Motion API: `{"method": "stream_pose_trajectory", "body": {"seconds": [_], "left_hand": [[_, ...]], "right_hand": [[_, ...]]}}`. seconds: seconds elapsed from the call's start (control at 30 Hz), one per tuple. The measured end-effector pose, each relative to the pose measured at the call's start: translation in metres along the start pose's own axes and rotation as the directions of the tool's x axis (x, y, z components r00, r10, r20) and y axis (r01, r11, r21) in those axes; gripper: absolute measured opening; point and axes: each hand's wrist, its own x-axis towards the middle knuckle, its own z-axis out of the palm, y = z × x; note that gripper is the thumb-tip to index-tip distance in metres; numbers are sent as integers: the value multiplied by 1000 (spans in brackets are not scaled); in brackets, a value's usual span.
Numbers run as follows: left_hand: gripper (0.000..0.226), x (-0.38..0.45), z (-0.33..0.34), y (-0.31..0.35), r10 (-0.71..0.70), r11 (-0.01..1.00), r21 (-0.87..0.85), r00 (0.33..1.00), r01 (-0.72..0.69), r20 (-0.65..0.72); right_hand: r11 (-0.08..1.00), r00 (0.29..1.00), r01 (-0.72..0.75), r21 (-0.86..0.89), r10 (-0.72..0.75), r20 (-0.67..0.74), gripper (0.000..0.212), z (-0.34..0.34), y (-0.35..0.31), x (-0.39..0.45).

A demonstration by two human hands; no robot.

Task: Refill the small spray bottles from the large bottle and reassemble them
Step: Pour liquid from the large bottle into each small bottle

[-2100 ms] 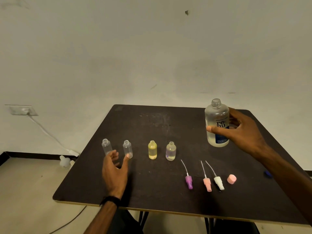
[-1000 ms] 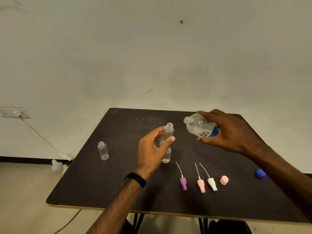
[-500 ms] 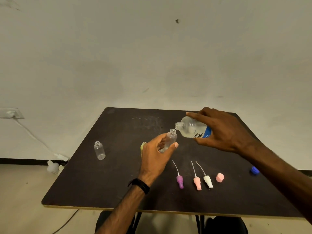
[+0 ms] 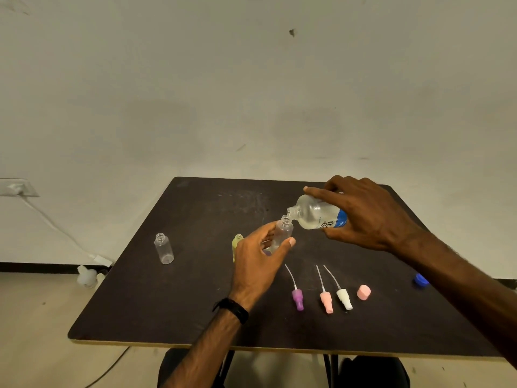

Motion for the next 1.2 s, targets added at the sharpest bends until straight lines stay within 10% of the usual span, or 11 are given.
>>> {"method": "stream_pose_trajectory", "body": {"seconds": [1.2], "left_hand": [[43,1,-2,4,-4,1000,2,1000,4,4]], "right_hand": [[1000,999,17,-25,-18,-31,80,-6,1,0]]}}
